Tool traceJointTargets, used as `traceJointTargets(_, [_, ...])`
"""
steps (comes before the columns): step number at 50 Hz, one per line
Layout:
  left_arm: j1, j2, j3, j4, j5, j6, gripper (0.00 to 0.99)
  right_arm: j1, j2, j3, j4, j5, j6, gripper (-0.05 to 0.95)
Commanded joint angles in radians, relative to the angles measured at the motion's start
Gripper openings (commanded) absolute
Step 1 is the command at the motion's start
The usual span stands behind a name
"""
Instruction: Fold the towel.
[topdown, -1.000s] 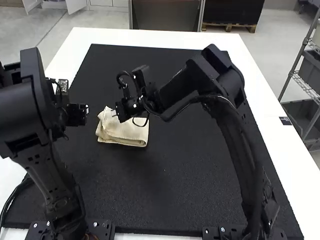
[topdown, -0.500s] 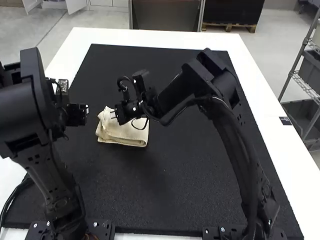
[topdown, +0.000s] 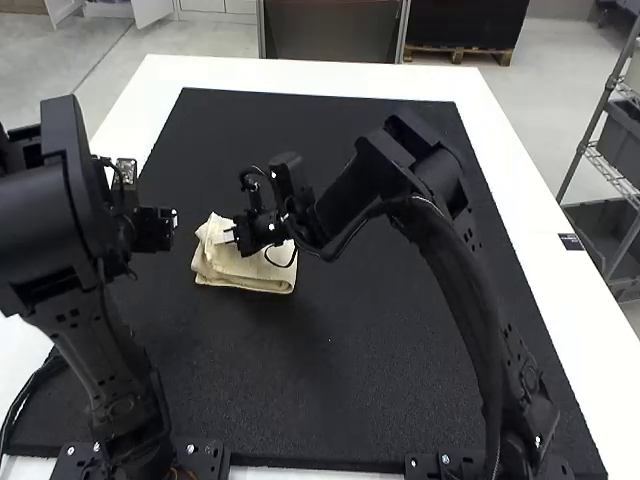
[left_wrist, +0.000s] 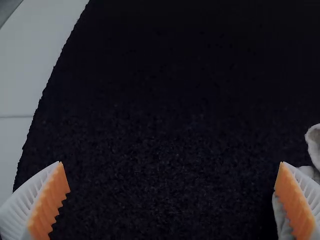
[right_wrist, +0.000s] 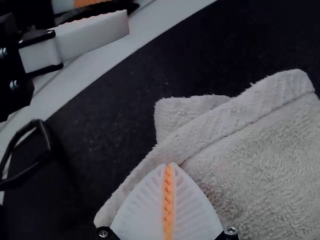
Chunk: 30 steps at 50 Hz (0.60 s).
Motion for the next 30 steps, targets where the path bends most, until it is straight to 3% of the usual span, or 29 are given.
traceJointTargets(1, [0.002,0.004,-0.006,0.008,0.021,-0.008,0.967,-0.026,0.029,0.008,0.019,-0.024,0.028,-0.02])
traceJointTargets(30, [0.001,0.004,-0.006,0.009,0.024,-0.01,0.969,-0.014,0.102,0.013,0.039,-0.001,0.015,-0.02])
